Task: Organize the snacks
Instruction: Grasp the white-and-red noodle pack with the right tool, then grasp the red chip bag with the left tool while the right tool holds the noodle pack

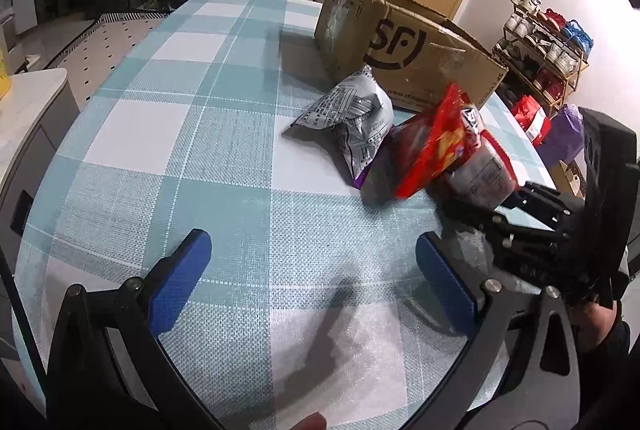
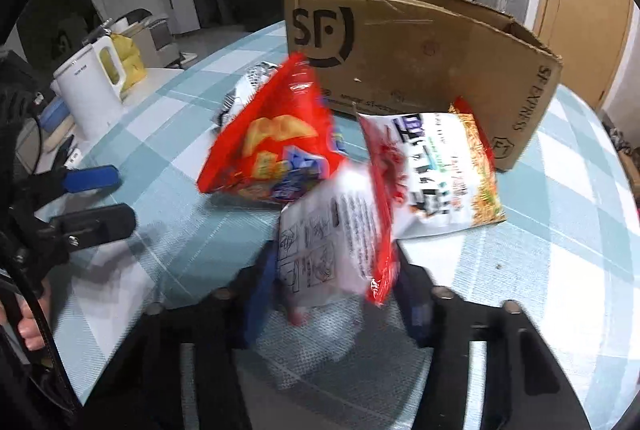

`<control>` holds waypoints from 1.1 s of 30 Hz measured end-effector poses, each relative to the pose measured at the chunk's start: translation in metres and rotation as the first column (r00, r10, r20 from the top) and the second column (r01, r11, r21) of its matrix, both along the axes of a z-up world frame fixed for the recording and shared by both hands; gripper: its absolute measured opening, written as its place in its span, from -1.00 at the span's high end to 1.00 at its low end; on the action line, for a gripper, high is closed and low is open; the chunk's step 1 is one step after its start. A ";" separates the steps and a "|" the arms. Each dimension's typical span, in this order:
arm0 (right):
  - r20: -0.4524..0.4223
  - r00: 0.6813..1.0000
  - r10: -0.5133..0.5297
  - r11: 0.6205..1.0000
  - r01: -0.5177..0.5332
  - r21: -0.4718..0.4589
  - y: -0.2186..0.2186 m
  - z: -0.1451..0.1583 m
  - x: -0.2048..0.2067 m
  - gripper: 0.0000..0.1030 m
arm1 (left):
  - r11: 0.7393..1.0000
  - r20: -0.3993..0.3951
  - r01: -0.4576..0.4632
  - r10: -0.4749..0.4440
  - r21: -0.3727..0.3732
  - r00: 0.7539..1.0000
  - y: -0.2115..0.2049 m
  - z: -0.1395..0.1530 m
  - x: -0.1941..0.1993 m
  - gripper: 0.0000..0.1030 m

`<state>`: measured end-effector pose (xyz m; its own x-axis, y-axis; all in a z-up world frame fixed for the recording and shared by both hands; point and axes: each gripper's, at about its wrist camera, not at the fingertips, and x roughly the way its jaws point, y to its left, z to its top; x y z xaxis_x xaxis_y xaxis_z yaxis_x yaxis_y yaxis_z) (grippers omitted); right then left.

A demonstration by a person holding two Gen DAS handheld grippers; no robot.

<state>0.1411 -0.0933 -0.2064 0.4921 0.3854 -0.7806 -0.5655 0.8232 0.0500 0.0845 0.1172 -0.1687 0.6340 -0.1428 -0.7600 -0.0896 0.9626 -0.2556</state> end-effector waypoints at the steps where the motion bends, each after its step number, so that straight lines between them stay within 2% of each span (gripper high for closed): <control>1: -0.011 1.000 -0.007 1.000 0.007 0.022 -0.004 0.001 0.000 0.34 | 1.000 0.003 0.001 -0.001 0.001 1.000 -0.001 0.001 0.000 -0.97; 3: -0.051 0.999 -0.017 0.996 0.021 0.085 -0.013 0.002 0.002 0.40 | 1.000 0.008 0.003 -0.003 0.005 1.000 -0.002 0.003 -0.002 -0.97; 9: -0.074 0.997 -0.013 0.985 0.025 0.168 -0.029 0.005 -0.005 0.55 | 1.000 0.004 0.009 -0.009 0.009 1.000 -0.007 0.005 -0.004 -0.97; 21: -0.069 0.998 -0.011 0.954 0.031 0.299 -0.062 0.019 -0.020 0.57 | 0.999 -0.006 0.032 -0.031 0.025 0.999 -0.018 0.011 -0.003 -0.97; 27: -0.075 0.997 -0.034 0.949 0.055 0.309 -0.081 0.021 -0.027 0.57 | 0.999 -0.019 0.049 -0.048 0.015 0.999 -0.029 0.013 0.010 -0.97; 33: -0.070 0.995 -0.070 0.956 0.087 0.280 -0.091 0.018 -0.031 0.57 | 0.997 -0.012 0.078 -0.078 0.017 0.997 -0.049 0.018 0.024 -0.97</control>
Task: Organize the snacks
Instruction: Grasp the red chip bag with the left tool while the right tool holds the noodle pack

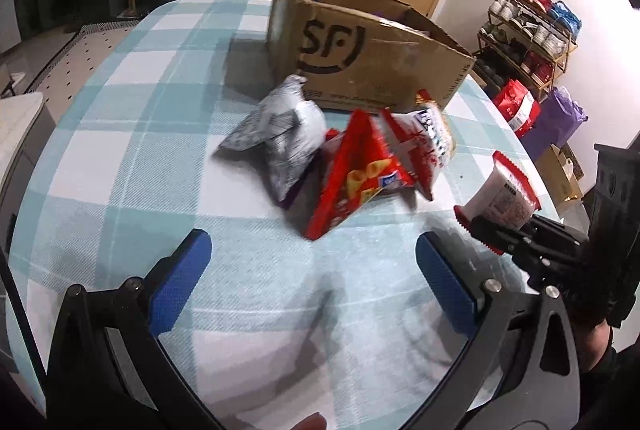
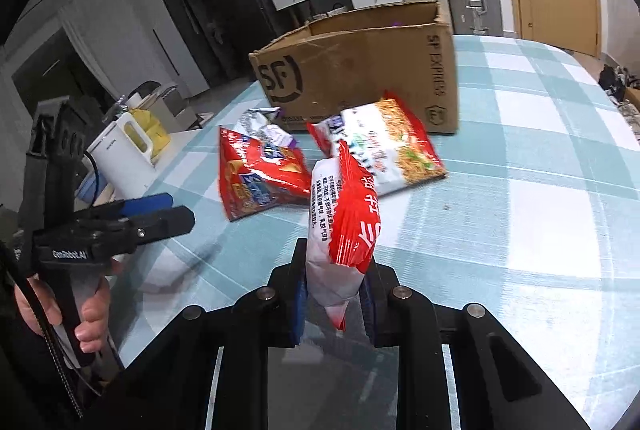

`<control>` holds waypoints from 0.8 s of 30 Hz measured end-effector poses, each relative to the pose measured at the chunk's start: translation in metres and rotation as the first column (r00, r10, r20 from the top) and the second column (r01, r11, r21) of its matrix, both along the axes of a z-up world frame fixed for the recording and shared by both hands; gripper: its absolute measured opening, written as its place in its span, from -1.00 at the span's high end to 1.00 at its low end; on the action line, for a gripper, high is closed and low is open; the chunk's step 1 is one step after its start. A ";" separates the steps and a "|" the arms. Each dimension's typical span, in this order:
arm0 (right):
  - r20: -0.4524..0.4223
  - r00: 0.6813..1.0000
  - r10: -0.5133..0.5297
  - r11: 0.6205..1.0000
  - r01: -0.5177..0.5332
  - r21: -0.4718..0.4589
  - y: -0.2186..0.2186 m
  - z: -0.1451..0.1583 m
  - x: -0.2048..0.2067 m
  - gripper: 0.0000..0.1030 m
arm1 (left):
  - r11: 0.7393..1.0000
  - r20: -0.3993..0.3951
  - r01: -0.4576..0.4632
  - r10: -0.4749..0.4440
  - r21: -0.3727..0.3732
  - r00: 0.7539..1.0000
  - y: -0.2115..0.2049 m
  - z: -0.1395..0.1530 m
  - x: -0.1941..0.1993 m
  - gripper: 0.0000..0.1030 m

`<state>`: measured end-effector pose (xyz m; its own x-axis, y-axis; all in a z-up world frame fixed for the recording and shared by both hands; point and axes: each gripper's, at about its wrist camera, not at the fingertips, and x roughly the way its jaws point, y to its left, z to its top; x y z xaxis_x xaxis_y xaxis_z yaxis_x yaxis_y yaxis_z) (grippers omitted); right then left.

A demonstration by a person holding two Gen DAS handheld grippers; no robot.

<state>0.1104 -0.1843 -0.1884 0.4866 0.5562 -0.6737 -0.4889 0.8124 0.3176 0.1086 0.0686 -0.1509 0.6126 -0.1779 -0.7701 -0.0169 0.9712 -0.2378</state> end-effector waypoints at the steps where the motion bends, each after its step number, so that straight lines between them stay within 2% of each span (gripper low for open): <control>1: 0.001 1.000 -0.008 1.000 0.008 -0.004 -0.002 -0.001 0.000 0.57 | 1.000 0.000 0.003 -0.003 -0.003 1.000 -0.002 0.001 0.003 -0.97; 7: 0.001 1.000 -0.016 1.000 0.016 0.009 -0.008 -0.001 0.000 0.57 | 0.999 0.039 0.023 -0.021 -0.045 0.999 -0.012 0.010 0.022 -0.97; 10: 0.004 1.000 -0.019 1.000 0.019 0.014 -0.011 0.002 -0.001 0.57 | 0.998 0.043 0.036 -0.034 -0.061 0.999 -0.015 0.011 0.032 -0.90; 19: -0.009 0.999 -0.038 0.999 0.038 0.015 -0.016 0.002 0.002 0.57 | 0.995 0.020 0.058 -0.057 -0.077 0.998 -0.023 0.001 0.050 -0.56; 21: -0.008 0.999 -0.039 0.999 0.039 0.017 -0.017 0.002 0.001 0.57 | 0.995 0.017 0.065 -0.064 -0.079 0.998 -0.025 -0.003 0.054 -0.41; 23: -0.006 0.999 -0.042 0.999 0.042 0.017 -0.017 0.003 0.001 0.57 | 0.994 0.002 0.072 -0.072 -0.083 0.997 -0.025 -0.008 0.059 -0.17; 24: -0.006 0.999 -0.041 0.999 0.041 0.018 -0.018 0.003 0.001 0.57 | 0.994 -0.003 0.072 -0.072 -0.083 0.997 -0.026 -0.011 0.062 -0.13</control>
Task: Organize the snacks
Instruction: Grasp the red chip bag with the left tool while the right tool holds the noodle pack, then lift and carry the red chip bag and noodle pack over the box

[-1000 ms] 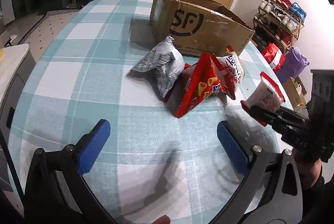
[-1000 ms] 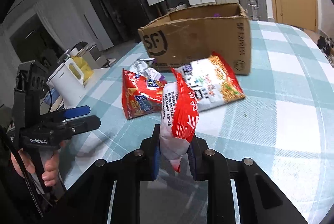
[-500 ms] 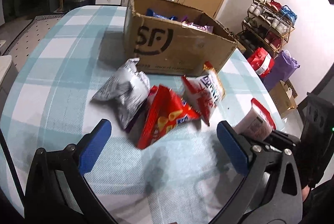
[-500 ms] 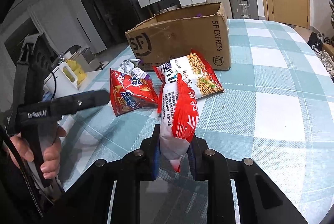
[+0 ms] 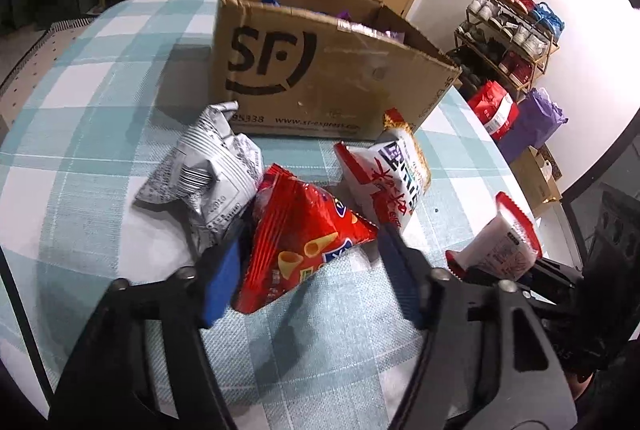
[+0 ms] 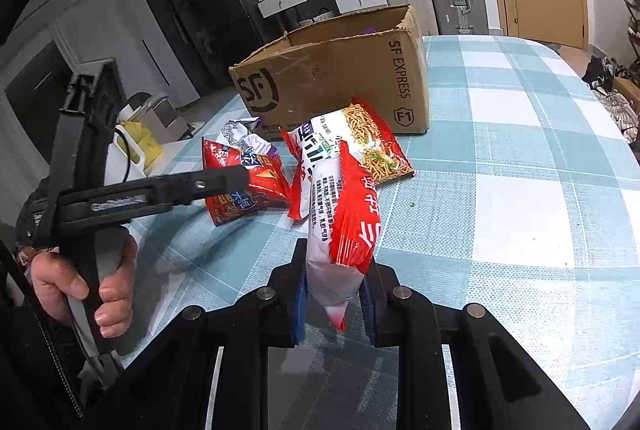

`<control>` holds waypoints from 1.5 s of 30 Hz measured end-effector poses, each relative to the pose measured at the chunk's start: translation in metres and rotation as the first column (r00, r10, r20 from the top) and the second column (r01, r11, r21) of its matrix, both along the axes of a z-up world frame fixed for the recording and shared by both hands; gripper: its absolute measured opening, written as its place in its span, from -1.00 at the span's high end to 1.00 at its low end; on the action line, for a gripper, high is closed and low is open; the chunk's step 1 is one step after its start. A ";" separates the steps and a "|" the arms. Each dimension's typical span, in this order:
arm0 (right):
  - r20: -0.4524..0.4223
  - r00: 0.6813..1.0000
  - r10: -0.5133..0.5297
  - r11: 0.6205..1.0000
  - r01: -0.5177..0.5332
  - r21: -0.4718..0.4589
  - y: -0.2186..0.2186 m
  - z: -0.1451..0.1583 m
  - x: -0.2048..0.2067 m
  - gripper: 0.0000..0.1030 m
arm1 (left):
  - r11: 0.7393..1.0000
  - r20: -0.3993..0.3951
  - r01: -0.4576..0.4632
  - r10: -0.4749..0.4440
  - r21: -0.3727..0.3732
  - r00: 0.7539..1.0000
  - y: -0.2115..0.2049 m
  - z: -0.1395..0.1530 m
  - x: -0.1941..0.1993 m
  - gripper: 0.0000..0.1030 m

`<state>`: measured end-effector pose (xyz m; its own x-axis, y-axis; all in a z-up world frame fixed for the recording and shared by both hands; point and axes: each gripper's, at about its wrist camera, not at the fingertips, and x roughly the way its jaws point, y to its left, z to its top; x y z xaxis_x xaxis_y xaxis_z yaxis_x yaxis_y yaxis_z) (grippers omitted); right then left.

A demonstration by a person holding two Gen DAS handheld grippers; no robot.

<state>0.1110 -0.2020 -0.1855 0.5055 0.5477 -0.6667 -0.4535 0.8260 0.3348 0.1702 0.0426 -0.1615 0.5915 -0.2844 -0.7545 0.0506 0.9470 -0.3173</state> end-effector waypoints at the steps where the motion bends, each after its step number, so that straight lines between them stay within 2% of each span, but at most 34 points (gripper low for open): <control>1: 0.001 1.000 0.000 1.000 0.000 0.000 0.000 0.000 0.000 0.57 | 1.000 0.000 0.000 0.000 0.001 1.000 0.000 -0.001 0.001 -0.06; 2: 0.002 1.000 -0.001 1.000 0.001 -0.002 -0.001 0.000 0.000 0.57 | 1.000 -0.003 0.003 -0.003 -0.001 1.000 -0.001 -0.003 0.003 0.03; 8: 0.001 1.000 -0.005 1.000 0.005 0.002 -0.003 0.000 0.000 0.57 | 1.000 0.002 0.024 -0.024 -0.015 1.000 0.000 -0.004 0.004 0.26; 12: -0.001 1.000 -0.006 1.000 0.006 0.008 -0.002 0.000 -0.001 0.57 | 0.999 0.004 0.028 -0.028 -0.021 1.000 0.002 -0.004 0.004 0.32; 16: 0.000 1.000 -0.007 1.000 0.007 0.008 -0.002 0.000 -0.001 0.57 | 0.999 -0.022 0.013 -0.014 -0.050 1.000 0.005 -0.004 0.003 0.32; 35: 0.012 1.000 0.013 0.999 -0.014 0.029 0.010 0.013 -0.006 0.57 | 0.999 -0.033 0.008 -0.009 -0.032 0.999 0.018 0.003 -0.017 0.32; 39: 0.015 1.000 -0.007 1.000 0.008 -0.018 0.014 0.013 -0.007 0.57 | 0.999 -0.022 0.017 -0.017 -0.029 1.000 0.018 0.006 -0.023 0.32; 45: 0.011 1.000 -0.007 1.000 0.007 -0.012 0.015 0.016 -0.007 0.57 | 0.999 -0.014 0.022 -0.023 -0.041 1.000 0.022 0.011 -0.029 0.32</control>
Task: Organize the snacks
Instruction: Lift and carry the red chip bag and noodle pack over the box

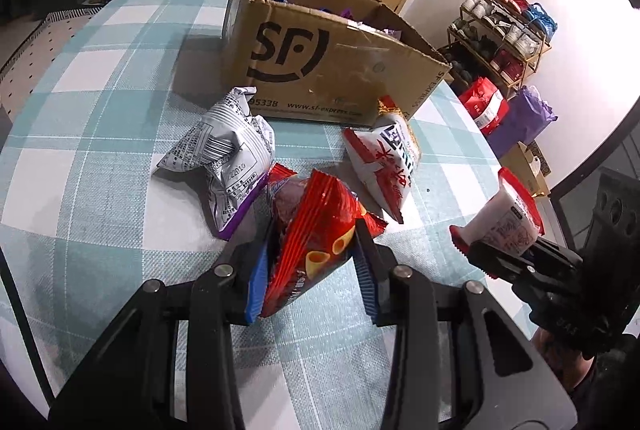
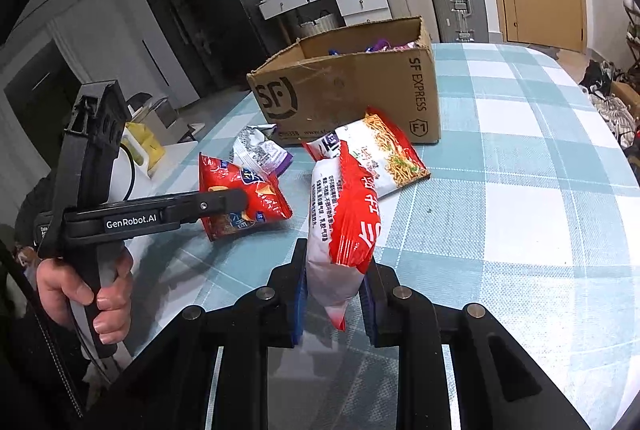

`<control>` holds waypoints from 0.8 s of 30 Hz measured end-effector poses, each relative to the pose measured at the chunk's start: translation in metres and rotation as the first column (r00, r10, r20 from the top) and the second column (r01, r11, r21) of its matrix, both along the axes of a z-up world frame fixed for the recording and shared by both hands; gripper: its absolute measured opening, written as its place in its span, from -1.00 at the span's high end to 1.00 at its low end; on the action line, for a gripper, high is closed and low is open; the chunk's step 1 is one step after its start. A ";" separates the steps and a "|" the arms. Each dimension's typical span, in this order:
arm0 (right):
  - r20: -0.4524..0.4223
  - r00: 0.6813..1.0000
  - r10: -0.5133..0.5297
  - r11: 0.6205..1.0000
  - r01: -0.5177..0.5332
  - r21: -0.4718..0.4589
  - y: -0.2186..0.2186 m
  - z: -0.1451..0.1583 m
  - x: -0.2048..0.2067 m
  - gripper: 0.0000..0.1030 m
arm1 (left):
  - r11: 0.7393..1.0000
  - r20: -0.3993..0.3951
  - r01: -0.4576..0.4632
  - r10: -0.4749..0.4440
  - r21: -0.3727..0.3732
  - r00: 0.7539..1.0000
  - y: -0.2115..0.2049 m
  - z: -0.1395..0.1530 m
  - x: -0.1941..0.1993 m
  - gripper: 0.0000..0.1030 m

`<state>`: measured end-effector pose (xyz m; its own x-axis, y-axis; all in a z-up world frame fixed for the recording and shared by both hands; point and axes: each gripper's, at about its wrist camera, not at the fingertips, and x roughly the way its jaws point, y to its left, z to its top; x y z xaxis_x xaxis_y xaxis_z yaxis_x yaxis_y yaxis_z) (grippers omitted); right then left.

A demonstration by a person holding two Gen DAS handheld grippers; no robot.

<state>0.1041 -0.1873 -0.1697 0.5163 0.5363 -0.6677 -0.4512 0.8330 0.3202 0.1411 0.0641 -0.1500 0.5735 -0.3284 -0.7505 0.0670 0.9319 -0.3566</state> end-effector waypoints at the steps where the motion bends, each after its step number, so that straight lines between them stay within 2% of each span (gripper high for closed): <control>1: 0.004 1.000 0.003 1.000 -0.003 -0.002 0.001 0.002 0.000 0.57 | 1.000 0.002 0.000 0.000 -0.001 1.000 0.001 0.001 -0.001 0.32; 6: 0.014 1.000 0.015 1.000 -0.015 0.001 0.004 0.008 0.002 0.57 | 1.000 0.035 0.013 -0.012 -0.029 0.999 0.007 0.015 -0.006 0.32; 12: 0.067 0.997 0.039 0.998 -0.035 -0.058 0.011 0.028 0.005 0.57 | 0.996 0.079 0.045 -0.040 -0.073 0.996 0.013 0.039 -0.005 0.32; 19: 0.105 0.993 0.048 0.998 -0.044 -0.032 0.007 0.057 0.023 0.57 | 0.996 0.119 0.053 -0.045 -0.069 0.992 0.018 0.072 0.007 0.32; 22: 0.120 0.991 0.053 0.999 -0.053 -0.008 0.006 0.071 0.034 0.57 | 0.990 0.114 0.077 -0.064 -0.117 0.991 0.021 0.086 0.018 0.32; 24: 0.136 0.989 0.059 0.998 -0.059 -0.007 0.007 0.079 0.042 0.57 | 0.993 0.133 0.075 -0.062 -0.093 0.989 0.019 0.098 0.027 0.32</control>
<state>0.1458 -0.1806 -0.0912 0.5699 0.5669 -0.5948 -0.5390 0.8043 0.2502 0.1677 0.0835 -0.0517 0.6376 -0.4381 -0.6337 0.1812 0.8848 -0.4293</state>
